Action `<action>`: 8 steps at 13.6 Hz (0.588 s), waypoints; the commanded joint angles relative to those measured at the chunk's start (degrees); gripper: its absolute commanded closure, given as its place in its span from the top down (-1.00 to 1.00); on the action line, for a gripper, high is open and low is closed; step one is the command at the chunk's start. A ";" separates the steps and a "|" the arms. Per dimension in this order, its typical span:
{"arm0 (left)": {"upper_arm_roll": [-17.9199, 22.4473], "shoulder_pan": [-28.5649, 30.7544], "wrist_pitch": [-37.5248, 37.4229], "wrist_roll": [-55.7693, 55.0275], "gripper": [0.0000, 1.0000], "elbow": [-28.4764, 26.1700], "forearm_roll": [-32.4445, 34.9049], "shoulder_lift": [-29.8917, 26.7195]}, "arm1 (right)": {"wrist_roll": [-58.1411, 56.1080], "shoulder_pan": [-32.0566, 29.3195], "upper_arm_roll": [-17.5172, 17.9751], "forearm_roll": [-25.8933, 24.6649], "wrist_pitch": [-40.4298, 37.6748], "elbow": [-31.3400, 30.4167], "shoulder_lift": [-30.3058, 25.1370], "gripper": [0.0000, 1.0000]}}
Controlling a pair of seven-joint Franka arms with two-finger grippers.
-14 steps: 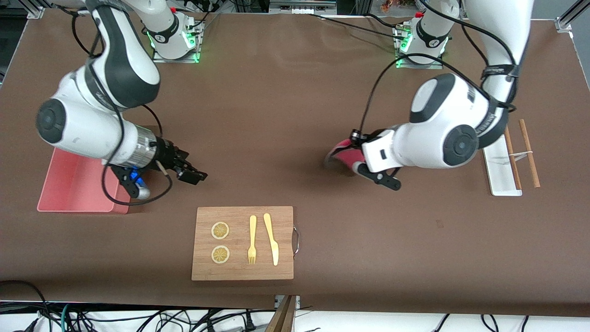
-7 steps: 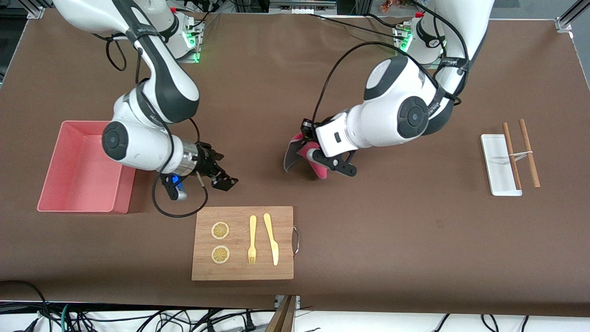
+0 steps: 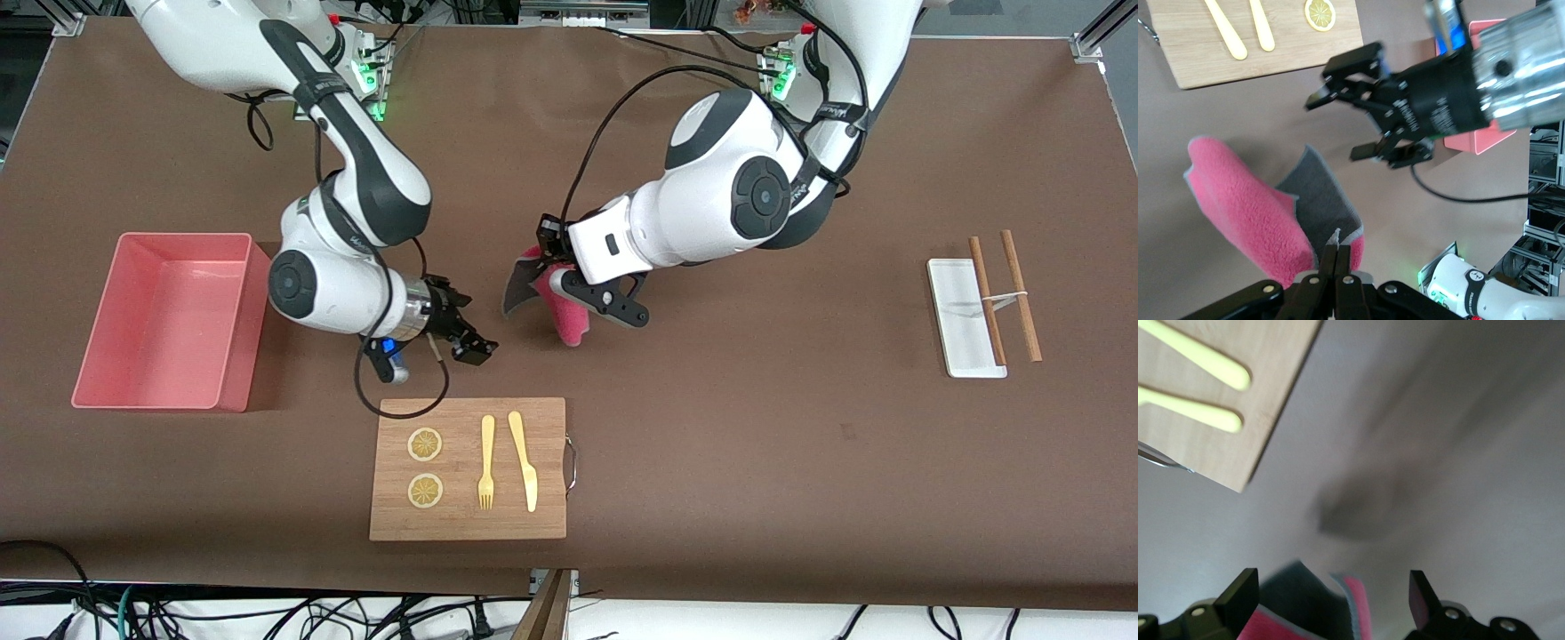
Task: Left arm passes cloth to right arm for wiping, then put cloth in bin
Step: 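Carry the cloth toward the right gripper and let the right gripper grasp it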
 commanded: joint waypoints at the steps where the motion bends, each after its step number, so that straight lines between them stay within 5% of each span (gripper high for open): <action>1: 0.67 -0.69 0.10 -0.79 -1.00 2.29 -2.14 1.17 | 3.06 0.10 1.58 0.69 0.89 -1.17 -0.50 0.99; 3: 0.67 -0.78 0.10 -0.79 -1.00 2.20 -2.23 1.25 | 3.77 0.19 2.72 0.60 0.36 -2.39 -0.76 0.96; 4: 0.67 -1.04 0.10 -0.79 -1.00 2.20 -2.23 1.25 | 3.60 0.19 2.72 0.60 0.27 -3.10 -0.85 0.27; 5: 0.67 -1.05 0.10 -0.87 -1.00 2.20 -2.23 1.17 | 2.90 0.10 2.72 0.60 -0.25 -3.10 -0.85 -0.73; 6: 0.67 -1.05 0.10 -0.96 -1.00 2.20 -2.23 1.25 | 2.89 0.10 2.72 0.68 -0.69 -3.10 -0.85 -1.00; 8: 0.67 -1.05 0.19 -1.31 -1.00 2.29 -2.23 1.25 | 2.98 0.10 2.81 0.60 -0.70 -3.02 -0.59 -1.00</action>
